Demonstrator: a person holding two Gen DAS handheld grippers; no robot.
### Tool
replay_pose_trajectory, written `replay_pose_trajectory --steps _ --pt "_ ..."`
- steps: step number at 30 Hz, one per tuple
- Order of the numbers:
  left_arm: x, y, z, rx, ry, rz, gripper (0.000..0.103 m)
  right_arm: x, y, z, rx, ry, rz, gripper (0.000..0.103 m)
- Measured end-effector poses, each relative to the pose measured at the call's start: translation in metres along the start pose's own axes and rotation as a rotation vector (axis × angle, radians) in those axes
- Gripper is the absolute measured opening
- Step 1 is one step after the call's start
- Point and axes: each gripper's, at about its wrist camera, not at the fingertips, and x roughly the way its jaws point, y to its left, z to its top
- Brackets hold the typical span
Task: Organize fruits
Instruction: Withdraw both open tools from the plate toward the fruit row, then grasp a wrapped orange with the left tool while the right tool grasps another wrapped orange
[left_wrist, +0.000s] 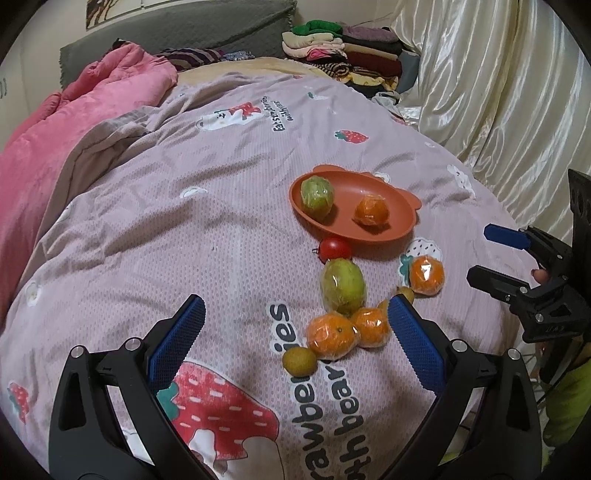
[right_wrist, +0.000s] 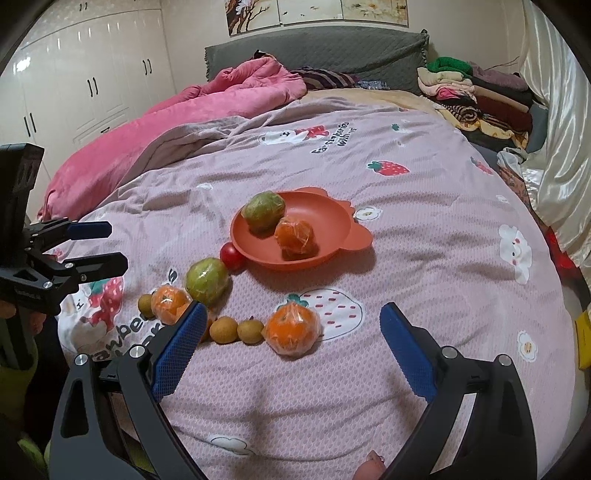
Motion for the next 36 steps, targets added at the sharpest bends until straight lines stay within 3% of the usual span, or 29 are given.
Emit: replay_pose_trajectory --steps 13,30,36 --pt "-0.003 -0.01 -0.02 0.048 0.026 0.011 0.093 -0.007 0.006 -0.008 -0.006 0.01 -0.001 0.094" --pt "0.021 -0.031 -0.037 0.199 0.119 -0.055 0.093 0.003 -0.003 -0.021 0.021 0.052 -0.004 0.094" --pt "0.04 -0.033 -0.033 0.256 0.177 -0.066 0.084 0.018 -0.012 -0.024 0.051 0.08 -0.011 0.094"
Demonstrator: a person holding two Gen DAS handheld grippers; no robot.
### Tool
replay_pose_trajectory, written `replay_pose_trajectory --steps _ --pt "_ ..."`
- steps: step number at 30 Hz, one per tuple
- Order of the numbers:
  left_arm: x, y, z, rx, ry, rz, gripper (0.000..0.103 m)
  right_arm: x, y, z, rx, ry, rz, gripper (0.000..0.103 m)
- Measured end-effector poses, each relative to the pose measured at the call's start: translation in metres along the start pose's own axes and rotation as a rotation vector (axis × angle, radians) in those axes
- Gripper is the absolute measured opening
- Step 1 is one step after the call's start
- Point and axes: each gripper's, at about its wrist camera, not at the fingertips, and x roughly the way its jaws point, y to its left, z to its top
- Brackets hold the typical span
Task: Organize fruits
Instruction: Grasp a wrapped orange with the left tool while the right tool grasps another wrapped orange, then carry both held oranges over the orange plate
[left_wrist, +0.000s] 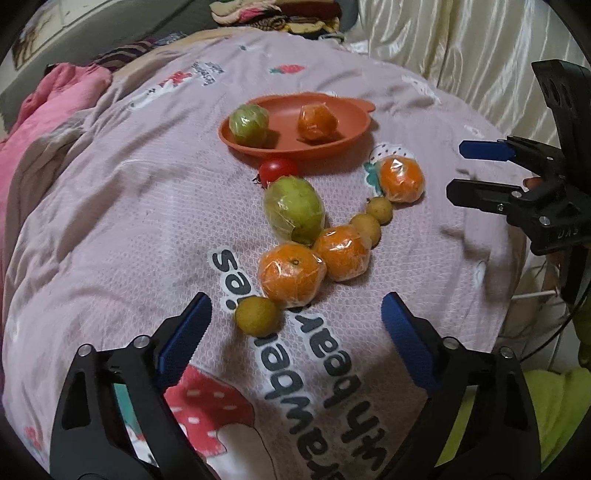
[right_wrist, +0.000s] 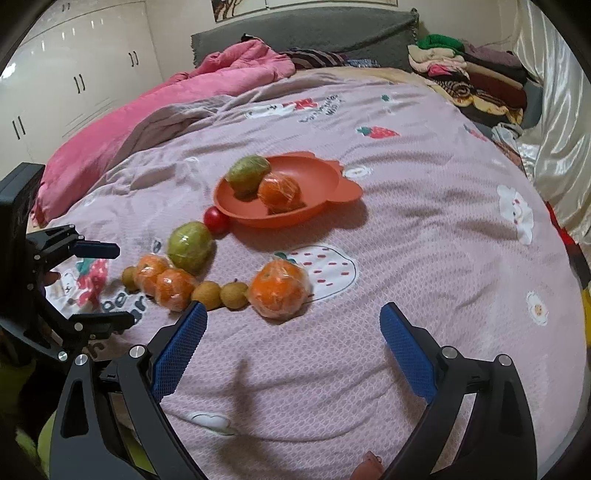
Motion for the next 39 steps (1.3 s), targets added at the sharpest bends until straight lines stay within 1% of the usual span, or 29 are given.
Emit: replay_pose_trajectory --steps 2,3,4,6,8,10,12,13,14,15,21,26,27,31,34,35,36,39 --pt "0.004 0.003 0.003 0.005 0.01 -0.001 0.077 0.005 -0.001 -0.001 0.001 0.009 0.005 0.094" --pt "0.007 0.006 0.004 0.004 0.015 -0.004 0.075 0.008 -0.001 -0.001 0.0 0.013 0.004 0.091" --pt "0.009 0.008 0.005 0.004 0.02 -0.008 0.073 0.01 -0.001 -0.001 0.002 0.013 0.004 0.085" --pt "0.012 0.011 0.008 0.011 0.029 -0.022 0.068 0.014 -0.002 0.0 0.005 0.021 0.017 0.079" --pt "0.013 0.011 0.01 0.019 0.032 -0.036 0.064 0.019 -0.001 0.001 -0.001 0.028 0.022 0.075" --pt "0.017 0.013 0.012 0.026 0.042 -0.046 0.062 0.022 0.001 0.002 -0.007 0.035 0.034 0.065" --pt "0.02 0.014 0.013 0.036 0.051 -0.058 0.06 0.025 0.002 0.003 -0.016 0.043 0.044 0.06" --pt "0.022 0.013 0.013 0.038 0.054 -0.065 0.057 0.027 0.003 0.003 -0.017 0.046 0.047 0.059" --pt "0.024 0.013 0.013 0.043 0.063 -0.079 0.049 0.029 0.003 0.003 -0.015 0.048 0.051 0.059" --pt "0.026 0.013 0.013 0.046 0.069 -0.087 0.048 0.03 0.002 0.004 -0.014 0.05 0.053 0.058" --pt "0.031 0.015 0.014 0.051 0.069 -0.122 0.048 0.038 0.001 0.008 -0.011 0.058 0.067 0.051" --pt "0.032 0.015 0.015 0.053 0.06 -0.135 0.048 0.044 -0.002 0.009 0.017 0.065 0.095 0.049" --pt "0.033 0.015 0.015 0.054 0.059 -0.136 0.048 0.045 -0.003 0.009 0.023 0.065 0.105 0.046" --pt "0.034 0.014 0.014 0.051 0.053 -0.14 0.048 0.045 -0.006 0.01 0.034 0.061 0.113 0.045" --pt "0.034 0.014 0.014 0.046 0.049 -0.147 0.043 0.042 -0.005 0.011 0.03 0.056 0.109 0.044" --pt "0.034 0.014 0.015 0.042 0.047 -0.152 0.038 0.04 -0.005 0.011 0.03 0.051 0.107 0.044" --pt "0.033 0.014 0.015 0.035 0.041 -0.149 0.036 0.038 -0.005 0.012 0.028 0.048 0.105 0.044" --pt "0.032 0.016 0.015 0.027 0.037 -0.156 0.035 0.032 -0.006 0.013 0.026 0.033 0.098 0.042"
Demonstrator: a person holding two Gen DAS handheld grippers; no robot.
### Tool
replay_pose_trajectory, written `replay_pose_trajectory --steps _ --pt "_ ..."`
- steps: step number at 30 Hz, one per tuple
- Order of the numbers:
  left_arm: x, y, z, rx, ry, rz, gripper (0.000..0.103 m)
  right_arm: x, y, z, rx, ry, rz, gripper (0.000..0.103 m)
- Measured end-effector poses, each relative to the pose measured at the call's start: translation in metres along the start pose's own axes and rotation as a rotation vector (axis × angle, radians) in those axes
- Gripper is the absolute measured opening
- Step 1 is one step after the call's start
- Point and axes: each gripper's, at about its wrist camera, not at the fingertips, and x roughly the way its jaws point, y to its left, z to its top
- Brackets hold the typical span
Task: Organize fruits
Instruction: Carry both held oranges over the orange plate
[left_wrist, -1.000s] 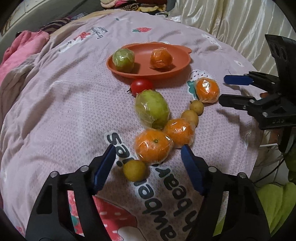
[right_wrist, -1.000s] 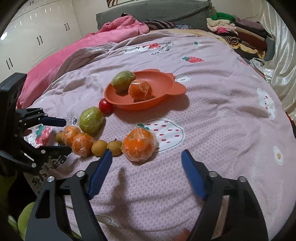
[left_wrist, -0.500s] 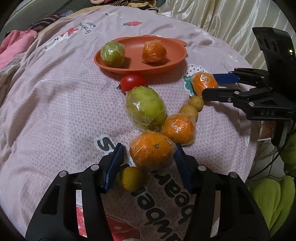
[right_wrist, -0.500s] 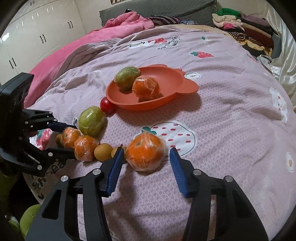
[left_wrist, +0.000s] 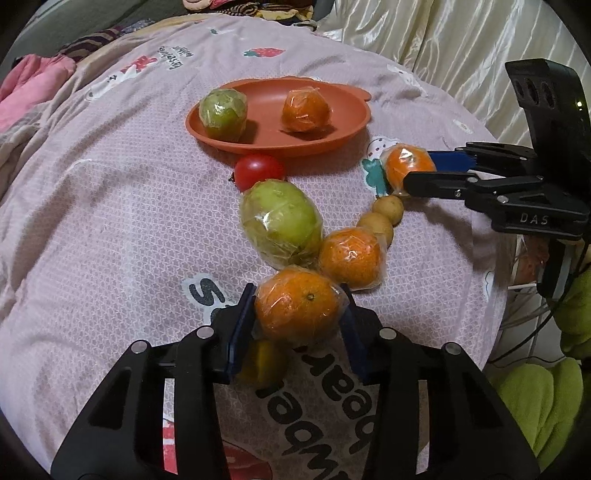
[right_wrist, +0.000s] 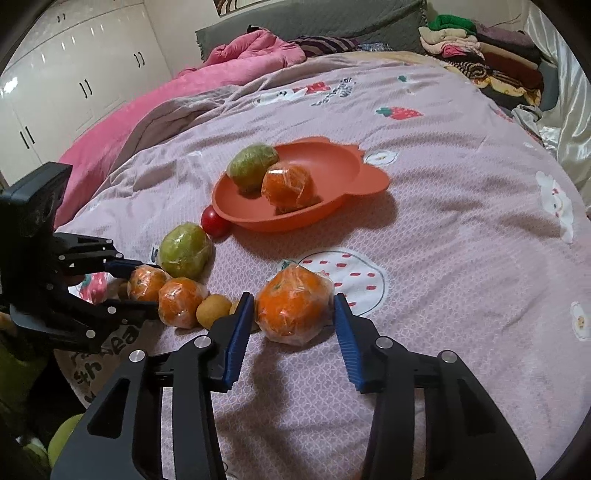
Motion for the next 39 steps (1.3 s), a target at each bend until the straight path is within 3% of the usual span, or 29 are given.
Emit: replay_pose_trajectory --steps 8,15,29,39 --pt "-0.022 -0.001 0.0 -0.035 -0.071 -0.028 0.035 -0.015 0.002 0.003 -0.012 -0.036 0.003 0.042" --pt "-0.044 0.007 0.009 -0.081 -0.131 -0.003 0.035 -0.027 0.005 0.009 -0.024 -0.074 0.011 0.041" --pt "-0.053 0.015 0.037 -0.13 -0.168 0.049 0.035 -0.035 0.006 0.026 -0.059 -0.124 0.018 0.041" --pt "-0.049 0.008 0.064 -0.115 -0.183 0.043 0.035 -0.036 -0.001 0.042 -0.08 -0.152 0.001 0.041"
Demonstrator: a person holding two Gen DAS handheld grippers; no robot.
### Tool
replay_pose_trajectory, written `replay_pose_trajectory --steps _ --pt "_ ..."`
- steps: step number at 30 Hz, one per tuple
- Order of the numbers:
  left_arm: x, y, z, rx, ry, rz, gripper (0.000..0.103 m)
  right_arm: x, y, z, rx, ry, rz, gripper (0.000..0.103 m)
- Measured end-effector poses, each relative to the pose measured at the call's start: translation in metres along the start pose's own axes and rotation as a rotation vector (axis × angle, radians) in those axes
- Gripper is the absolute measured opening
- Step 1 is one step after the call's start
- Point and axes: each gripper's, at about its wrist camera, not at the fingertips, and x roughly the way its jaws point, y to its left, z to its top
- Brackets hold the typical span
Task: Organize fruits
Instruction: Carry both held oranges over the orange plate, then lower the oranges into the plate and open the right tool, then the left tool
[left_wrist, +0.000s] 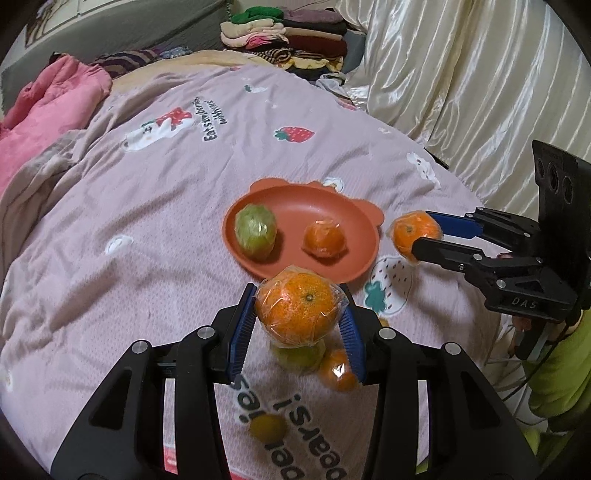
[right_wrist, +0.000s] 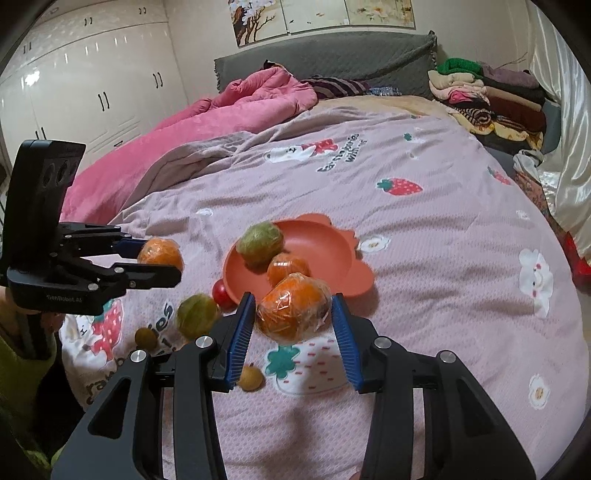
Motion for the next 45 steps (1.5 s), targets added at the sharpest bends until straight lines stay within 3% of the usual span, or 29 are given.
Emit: replay_pose_trajectory --steps 10,13,23,45 --pt "0.019 -0.004 0.016 0.011 0.015 0.0 0.035 0.012 -0.009 0.015 -0.018 -0.005 -0.017 0.038" --pt "0.027 -0.002 0.019 0.007 0.028 0.001 0.035 0.022 -0.012 0.017 -0.027 0.013 -0.012 0.031" --pt "0.059 0.005 0.021 -0.007 0.089 -0.004 0.035 0.048 -0.016 0.019 -0.035 0.038 0.013 0.031" --pt "0.072 0.008 0.027 -0.007 0.102 -0.005 0.035 0.068 -0.023 0.023 -0.011 0.063 0.036 0.032"
